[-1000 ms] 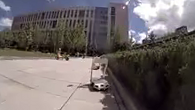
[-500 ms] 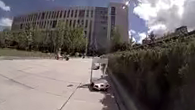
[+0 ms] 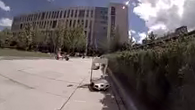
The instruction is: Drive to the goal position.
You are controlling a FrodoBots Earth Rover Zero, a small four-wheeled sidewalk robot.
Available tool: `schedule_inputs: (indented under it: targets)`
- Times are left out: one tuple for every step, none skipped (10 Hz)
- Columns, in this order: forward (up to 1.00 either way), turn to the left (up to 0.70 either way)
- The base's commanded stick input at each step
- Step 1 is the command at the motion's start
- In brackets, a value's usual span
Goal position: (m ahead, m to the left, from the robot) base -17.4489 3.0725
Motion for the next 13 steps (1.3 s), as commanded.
schedule_inputs:
  targets:
    - [0.06, 0.00]
    - [0.06, 0.00]
    - [0.06, 0.00]
    - [0.06, 0.00]
    - [0.06, 0.00]
    - [0.06, 0.00]
    - [0.06, 0.00]
    - [0.06, 0.00]
    - [0.06, 0.00]
    - [0.06, 0.00]
    - [0.06, 0.00]
    - [0.06, 0.00]
    - [0.06, 0.00]
